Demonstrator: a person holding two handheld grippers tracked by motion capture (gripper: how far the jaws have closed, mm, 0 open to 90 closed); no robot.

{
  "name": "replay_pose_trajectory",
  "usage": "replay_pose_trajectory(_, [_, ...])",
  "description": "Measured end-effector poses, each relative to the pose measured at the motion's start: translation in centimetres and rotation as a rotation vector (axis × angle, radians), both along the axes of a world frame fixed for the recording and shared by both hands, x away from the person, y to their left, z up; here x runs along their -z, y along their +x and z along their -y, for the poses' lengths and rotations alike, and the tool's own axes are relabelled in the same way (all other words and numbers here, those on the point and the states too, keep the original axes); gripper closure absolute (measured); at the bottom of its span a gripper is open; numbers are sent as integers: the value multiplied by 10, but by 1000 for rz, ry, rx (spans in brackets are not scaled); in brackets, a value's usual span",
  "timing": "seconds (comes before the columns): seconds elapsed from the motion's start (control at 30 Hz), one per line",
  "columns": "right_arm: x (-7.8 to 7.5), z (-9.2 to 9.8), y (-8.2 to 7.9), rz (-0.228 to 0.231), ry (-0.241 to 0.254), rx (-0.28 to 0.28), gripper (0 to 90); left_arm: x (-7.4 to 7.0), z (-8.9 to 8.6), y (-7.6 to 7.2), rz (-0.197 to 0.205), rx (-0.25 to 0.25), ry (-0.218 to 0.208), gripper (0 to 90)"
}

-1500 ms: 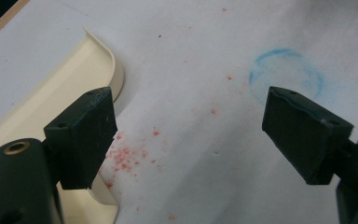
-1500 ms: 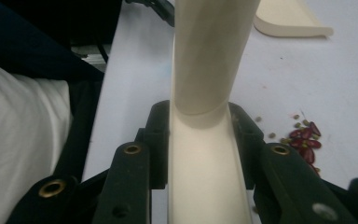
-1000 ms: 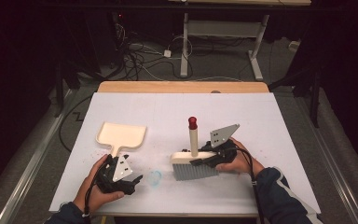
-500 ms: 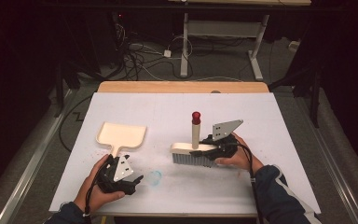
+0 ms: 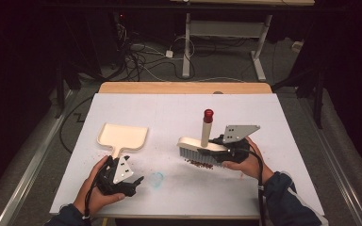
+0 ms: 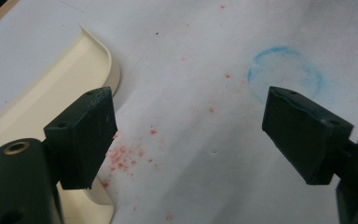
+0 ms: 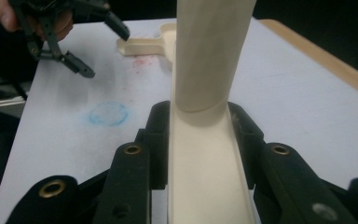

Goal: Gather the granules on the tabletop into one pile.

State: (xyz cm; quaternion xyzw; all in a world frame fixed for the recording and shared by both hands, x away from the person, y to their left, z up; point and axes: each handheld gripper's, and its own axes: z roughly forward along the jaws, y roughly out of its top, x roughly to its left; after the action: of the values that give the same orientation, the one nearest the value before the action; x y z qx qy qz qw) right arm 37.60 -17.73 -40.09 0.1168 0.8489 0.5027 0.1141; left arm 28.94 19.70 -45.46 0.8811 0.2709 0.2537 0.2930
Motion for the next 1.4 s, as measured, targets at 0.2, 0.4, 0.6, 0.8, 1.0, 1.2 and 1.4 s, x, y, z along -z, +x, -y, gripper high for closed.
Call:
replay_pose_trajectory(0.2, [-8,15,-15,48,21,152,668,-1,0,0,6,-1,-1,170])
replay_pose_trajectory(0.4, [1,23,-16,61,-34,234,668,-1,1,1,4,2,2,170])
replay_pose_trajectory(0.6, [17,24,-8,84,-77,310,668,-1,2,1,2,6,4,170])
replay_pose_trajectory(0.8, [20,25,-6,81,-74,323,669,-2,0,1,7,0,-2,170])
replay_pose_trajectory(1.0, [14,29,-10,74,-78,325,668,-2,-2,0,12,-6,0,170])
replay_pose_trajectory(1.2, [6,44,-18,51,-86,340,668,-3,-4,-1,20,-14,-4,170])
replay_pose_trajectory(1.4, [-1,65,-33,37,-72,363,668,-5,-5,-1,30,-16,-6,169])
